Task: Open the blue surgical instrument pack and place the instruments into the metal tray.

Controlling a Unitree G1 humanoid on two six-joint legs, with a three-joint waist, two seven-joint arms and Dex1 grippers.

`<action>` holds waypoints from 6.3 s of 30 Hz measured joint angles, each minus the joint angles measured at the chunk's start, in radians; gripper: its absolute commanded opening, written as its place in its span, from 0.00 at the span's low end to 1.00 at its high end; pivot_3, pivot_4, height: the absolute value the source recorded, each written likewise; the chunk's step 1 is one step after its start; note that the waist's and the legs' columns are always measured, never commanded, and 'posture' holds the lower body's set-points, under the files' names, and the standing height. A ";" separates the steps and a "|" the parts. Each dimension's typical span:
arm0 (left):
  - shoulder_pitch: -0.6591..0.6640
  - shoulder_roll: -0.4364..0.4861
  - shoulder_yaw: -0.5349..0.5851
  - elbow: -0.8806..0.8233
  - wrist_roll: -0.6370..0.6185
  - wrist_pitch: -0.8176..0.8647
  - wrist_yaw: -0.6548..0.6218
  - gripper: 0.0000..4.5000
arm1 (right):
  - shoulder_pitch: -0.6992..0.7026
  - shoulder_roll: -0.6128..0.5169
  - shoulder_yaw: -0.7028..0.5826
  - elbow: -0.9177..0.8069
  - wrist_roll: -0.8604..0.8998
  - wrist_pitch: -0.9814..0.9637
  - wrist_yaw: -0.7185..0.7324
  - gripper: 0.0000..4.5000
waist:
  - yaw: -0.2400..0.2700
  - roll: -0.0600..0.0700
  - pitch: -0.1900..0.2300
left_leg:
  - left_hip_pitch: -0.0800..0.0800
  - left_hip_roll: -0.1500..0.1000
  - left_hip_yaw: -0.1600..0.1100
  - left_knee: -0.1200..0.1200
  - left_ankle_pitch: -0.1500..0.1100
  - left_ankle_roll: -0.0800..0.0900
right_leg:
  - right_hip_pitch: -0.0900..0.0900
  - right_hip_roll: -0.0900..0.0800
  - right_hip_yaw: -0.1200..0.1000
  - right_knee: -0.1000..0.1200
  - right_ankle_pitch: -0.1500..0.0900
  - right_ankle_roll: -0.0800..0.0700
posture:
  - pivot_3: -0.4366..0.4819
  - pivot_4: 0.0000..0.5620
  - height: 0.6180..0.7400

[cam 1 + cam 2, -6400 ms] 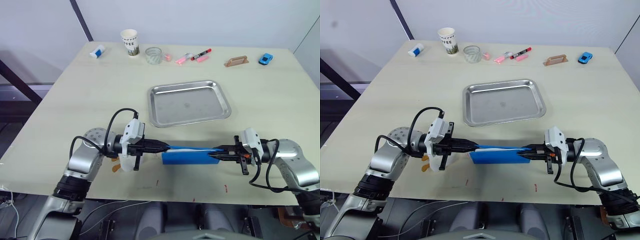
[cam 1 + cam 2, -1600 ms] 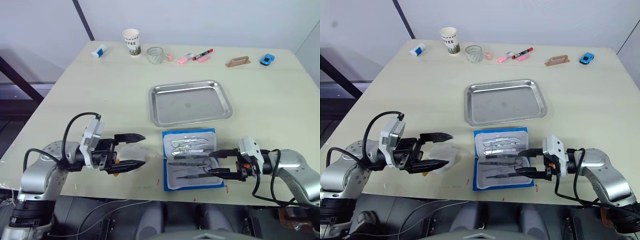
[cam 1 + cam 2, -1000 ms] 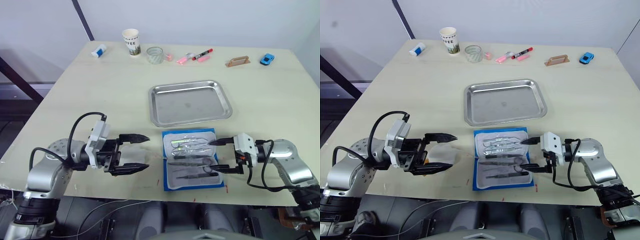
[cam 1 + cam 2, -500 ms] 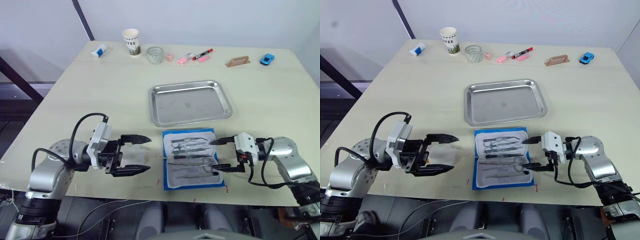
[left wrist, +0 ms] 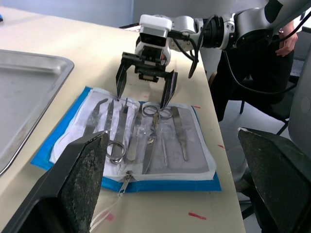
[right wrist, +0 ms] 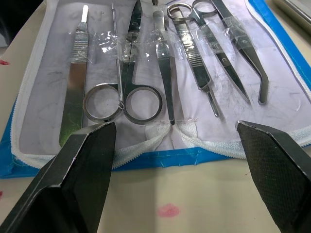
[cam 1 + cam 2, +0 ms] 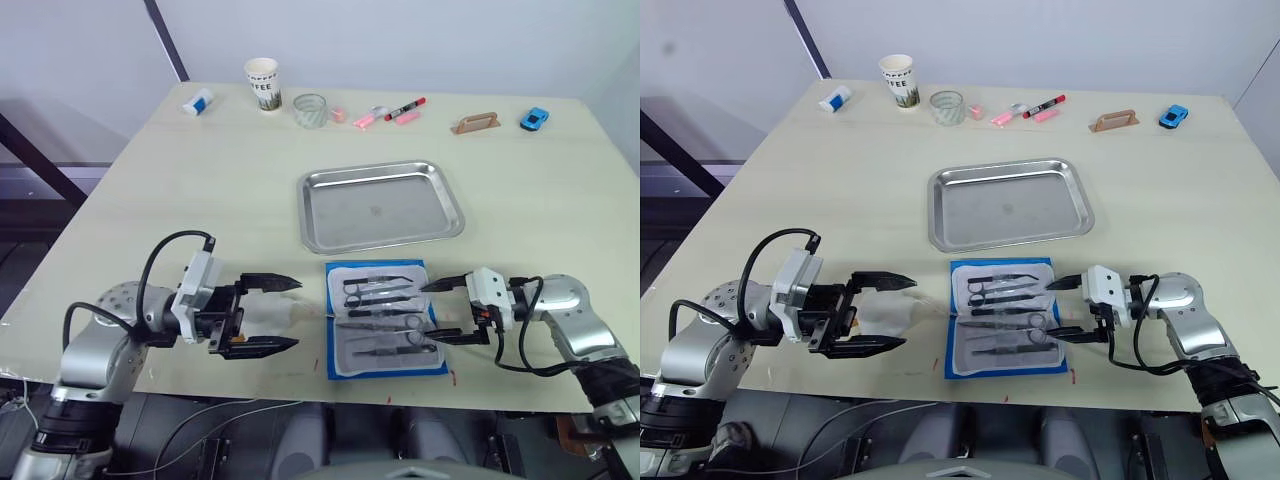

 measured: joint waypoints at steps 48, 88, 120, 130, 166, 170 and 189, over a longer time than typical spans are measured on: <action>-0.036 -0.004 -0.001 -0.066 0.005 0.168 0.239 1.00 | -0.002 0.010 0.027 0.036 -0.001 -0.013 -0.012 0.96 | -0.002 -0.004 -0.003 | 0.017 0.001 0.000 -0.007 0.000 0.000 | 0.016 0.000 -0.001 -0.004 -0.002 -0.003 | 0.48 0.27 1.00; -0.439 -0.218 -0.411 0.348 0.528 -0.034 0.272 0.31 | 0.056 0.010 0.024 -0.077 -0.006 0.064 -0.096 0.98 | -0.023 -0.005 -0.003 | 0.017 0.001 -0.001 -0.010 0.000 0.000 | 0.015 0.002 0.000 -0.003 -0.003 -0.005 | 0.48 0.27 1.00; -0.477 -0.220 -0.445 0.318 0.586 0.054 0.260 0.01 | 0.056 0.033 0.024 -0.089 -0.009 0.095 -0.093 0.98 | -0.028 -0.005 -0.003 | 0.017 0.001 -0.001 -0.010 0.000 0.000 | 0.015 0.002 0.000 -0.003 -0.003 -0.005 | 0.48 0.27 1.00; -0.479 -0.212 -0.445 0.312 0.586 0.067 0.252 0.01 | 0.011 0.047 0.036 -0.050 -0.033 0.080 -0.056 0.98 | -0.030 -0.005 -0.003 | 0.018 0.002 -0.001 -0.011 0.000 0.000 | 0.015 0.003 0.000 -0.002 -0.004 -0.006 | 0.48 0.27 1.00; -0.500 -0.115 -0.428 0.269 0.539 0.145 0.204 0.01 | -0.022 0.038 0.062 -0.060 -0.062 0.126 -0.047 0.98 | -0.032 -0.005 -0.003 | 0.019 0.002 -0.001 -0.011 0.000 0.000 | 0.014 0.004 0.000 -0.001 -0.004 -0.006 | 0.48 0.27 1.00; -0.497 -0.093 -0.429 0.235 0.539 0.175 0.204 0.01 | -0.022 0.038 0.063 -0.060 -0.062 0.127 -0.046 0.98 | -0.032 -0.005 -0.003 | 0.018 0.002 -0.001 -0.011 0.000 0.000 | 0.014 0.004 0.000 -0.001 -0.004 -0.006 | 0.48 0.27 1.00; -0.466 0.013 -0.395 0.139 0.503 0.257 0.201 0.01 | -0.023 0.036 0.068 -0.055 -0.065 0.129 -0.029 0.98 | -0.031 -0.005 -0.003 | 0.019 0.002 -0.001 -0.012 0.000 0.000 | 0.014 0.004 0.000 -0.002 -0.004 -0.007 | 0.48 0.27 1.00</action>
